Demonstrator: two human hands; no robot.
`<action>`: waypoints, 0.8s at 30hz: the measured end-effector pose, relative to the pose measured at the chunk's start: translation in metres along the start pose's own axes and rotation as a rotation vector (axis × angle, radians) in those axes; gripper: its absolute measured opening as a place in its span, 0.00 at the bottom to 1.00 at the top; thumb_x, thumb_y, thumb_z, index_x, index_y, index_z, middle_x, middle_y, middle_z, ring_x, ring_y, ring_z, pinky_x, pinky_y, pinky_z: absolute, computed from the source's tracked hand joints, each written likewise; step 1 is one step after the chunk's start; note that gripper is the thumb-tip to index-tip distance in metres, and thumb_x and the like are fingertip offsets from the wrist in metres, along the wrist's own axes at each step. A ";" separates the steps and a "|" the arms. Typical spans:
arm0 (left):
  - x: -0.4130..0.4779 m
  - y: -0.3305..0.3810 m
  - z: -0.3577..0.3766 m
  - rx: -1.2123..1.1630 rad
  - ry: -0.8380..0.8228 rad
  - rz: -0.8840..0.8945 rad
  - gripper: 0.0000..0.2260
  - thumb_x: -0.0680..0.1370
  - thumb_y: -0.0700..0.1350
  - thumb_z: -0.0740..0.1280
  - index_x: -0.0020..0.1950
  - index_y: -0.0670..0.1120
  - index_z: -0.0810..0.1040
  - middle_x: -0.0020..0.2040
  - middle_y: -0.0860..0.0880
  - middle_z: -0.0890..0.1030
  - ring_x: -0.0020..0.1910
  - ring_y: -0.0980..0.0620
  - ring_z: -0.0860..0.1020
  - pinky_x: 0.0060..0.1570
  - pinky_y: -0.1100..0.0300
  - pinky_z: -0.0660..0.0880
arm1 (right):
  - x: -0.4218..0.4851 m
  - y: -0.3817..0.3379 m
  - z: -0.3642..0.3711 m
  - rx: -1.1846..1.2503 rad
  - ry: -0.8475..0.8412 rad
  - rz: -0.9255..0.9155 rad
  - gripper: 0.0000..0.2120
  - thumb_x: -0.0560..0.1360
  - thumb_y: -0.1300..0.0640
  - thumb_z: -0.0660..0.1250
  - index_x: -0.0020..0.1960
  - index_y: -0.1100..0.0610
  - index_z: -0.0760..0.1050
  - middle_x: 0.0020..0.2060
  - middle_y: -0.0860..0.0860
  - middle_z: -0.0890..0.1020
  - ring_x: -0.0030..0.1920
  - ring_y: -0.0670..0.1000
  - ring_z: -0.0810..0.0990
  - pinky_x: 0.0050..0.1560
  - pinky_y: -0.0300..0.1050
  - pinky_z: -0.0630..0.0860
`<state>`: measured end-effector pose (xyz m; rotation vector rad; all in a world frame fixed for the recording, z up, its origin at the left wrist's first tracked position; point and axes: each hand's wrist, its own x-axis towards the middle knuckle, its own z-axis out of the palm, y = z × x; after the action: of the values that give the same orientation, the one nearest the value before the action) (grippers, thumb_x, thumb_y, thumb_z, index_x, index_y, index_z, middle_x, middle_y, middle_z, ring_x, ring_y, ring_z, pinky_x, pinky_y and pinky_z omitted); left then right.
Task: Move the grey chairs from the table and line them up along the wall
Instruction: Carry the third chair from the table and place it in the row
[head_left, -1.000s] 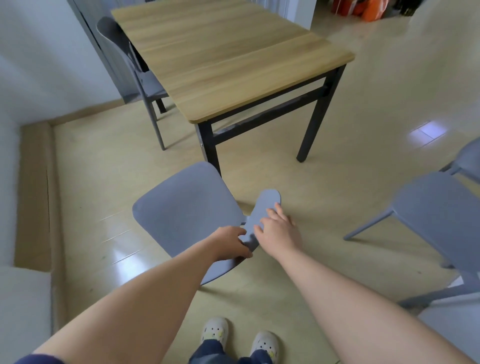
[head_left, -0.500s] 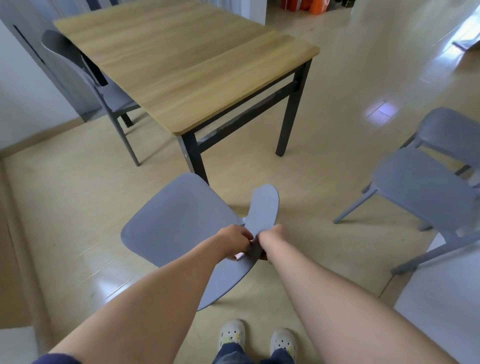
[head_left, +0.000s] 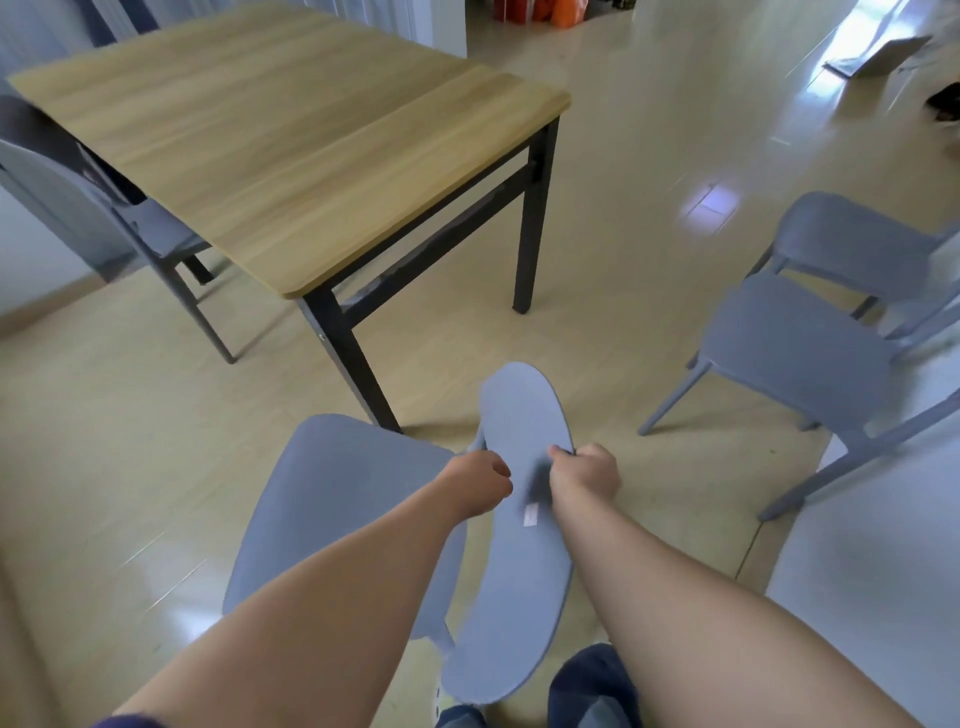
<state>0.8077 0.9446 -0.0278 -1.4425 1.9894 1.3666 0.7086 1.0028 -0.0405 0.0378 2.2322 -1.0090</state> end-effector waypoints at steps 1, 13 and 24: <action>0.003 0.008 0.005 0.007 0.003 -0.001 0.12 0.76 0.39 0.57 0.34 0.51 0.65 0.39 0.49 0.69 0.43 0.50 0.67 0.38 0.59 0.64 | 0.007 0.004 -0.008 0.011 0.008 0.005 0.21 0.76 0.60 0.65 0.29 0.58 0.58 0.29 0.53 0.68 0.36 0.54 0.67 0.31 0.42 0.61; 0.044 0.153 0.071 0.044 0.025 0.025 0.08 0.76 0.37 0.56 0.41 0.49 0.70 0.33 0.53 0.67 0.43 0.49 0.69 0.41 0.61 0.67 | 0.116 -0.014 -0.123 0.149 0.022 0.006 0.09 0.74 0.58 0.67 0.39 0.60 0.69 0.38 0.56 0.75 0.39 0.56 0.72 0.42 0.44 0.68; 0.067 0.273 0.146 0.144 -0.064 0.132 0.16 0.76 0.38 0.56 0.30 0.52 0.61 0.43 0.46 0.70 0.42 0.51 0.67 0.44 0.58 0.64 | 0.204 -0.017 -0.254 0.109 0.167 -0.029 0.12 0.78 0.59 0.62 0.50 0.69 0.74 0.49 0.66 0.80 0.41 0.53 0.71 0.42 0.42 0.64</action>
<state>0.5052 1.0373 -0.0097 -1.2089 2.1270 1.2747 0.4023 1.1139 -0.0308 0.1431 2.3302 -1.1809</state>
